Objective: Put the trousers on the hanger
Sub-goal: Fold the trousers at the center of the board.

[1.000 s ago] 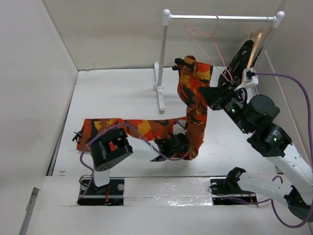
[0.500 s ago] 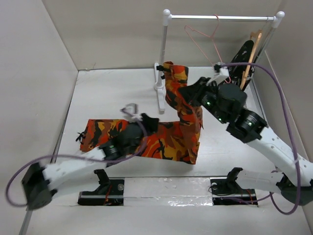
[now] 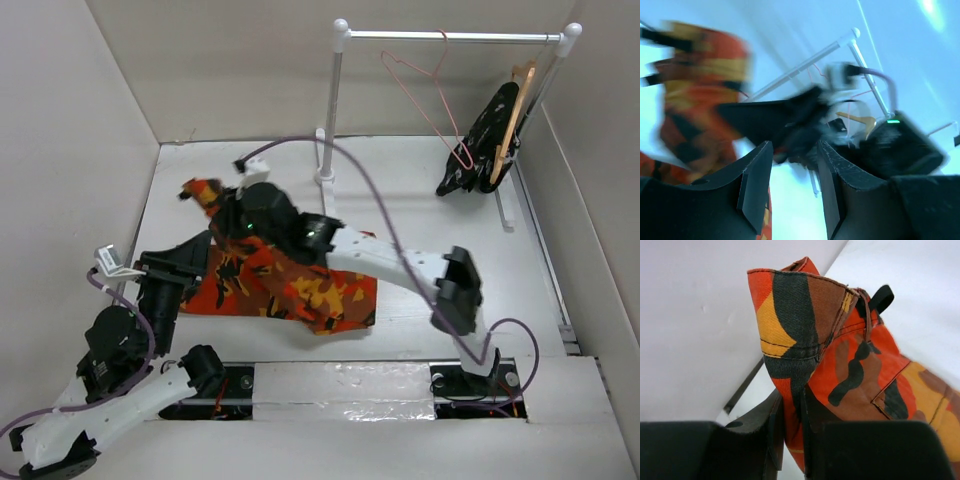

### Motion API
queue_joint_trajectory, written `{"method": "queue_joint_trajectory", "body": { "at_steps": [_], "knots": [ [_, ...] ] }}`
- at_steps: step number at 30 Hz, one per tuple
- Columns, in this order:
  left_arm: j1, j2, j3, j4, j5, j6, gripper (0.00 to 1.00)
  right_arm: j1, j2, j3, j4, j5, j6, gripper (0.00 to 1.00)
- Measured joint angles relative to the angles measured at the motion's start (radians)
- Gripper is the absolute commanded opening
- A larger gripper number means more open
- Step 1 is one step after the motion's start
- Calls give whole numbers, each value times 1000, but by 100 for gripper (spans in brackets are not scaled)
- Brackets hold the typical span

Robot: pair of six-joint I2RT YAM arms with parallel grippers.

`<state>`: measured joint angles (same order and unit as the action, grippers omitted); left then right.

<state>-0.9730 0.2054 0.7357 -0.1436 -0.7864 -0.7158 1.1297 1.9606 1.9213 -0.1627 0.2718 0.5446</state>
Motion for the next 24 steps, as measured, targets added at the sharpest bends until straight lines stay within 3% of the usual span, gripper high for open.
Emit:
{"method": "queue_joint_trajectory", "body": {
  "at_steps": [3,6,8,10,12,13,14,16,20,23,24],
  "knots": [
    [0,-70,2,-88,-35,-8,37,51,199,123,-3,-47,8,80],
    [0,-124,2,-140,-66,-24,38,86,284,125,-27,-82,8,82],
    [0,-141,-2,-142,-82,-27,38,96,237,-13,-2,-89,9,80],
    [0,-137,-9,-137,-88,-30,40,91,121,-213,24,-88,11,72],
    [0,-106,-25,-120,-90,-31,44,69,-60,-451,61,-82,24,58],
    [0,-74,-37,-103,-90,-32,45,50,-158,-551,69,-74,33,33],
    [0,-29,-51,-82,-87,-31,45,24,-257,-642,96,-61,41,18],
    [0,94,-80,-31,-71,-31,45,-31,-445,-792,155,-29,67,0],
    [-1,383,-155,109,3,-19,42,-103,-722,-990,214,22,96,0],
    [-3,565,-231,237,82,16,38,-101,-865,-1045,139,56,78,0],
    [-3,620,-248,264,105,27,32,-104,-908,-1045,110,62,64,0]
  ]
}}
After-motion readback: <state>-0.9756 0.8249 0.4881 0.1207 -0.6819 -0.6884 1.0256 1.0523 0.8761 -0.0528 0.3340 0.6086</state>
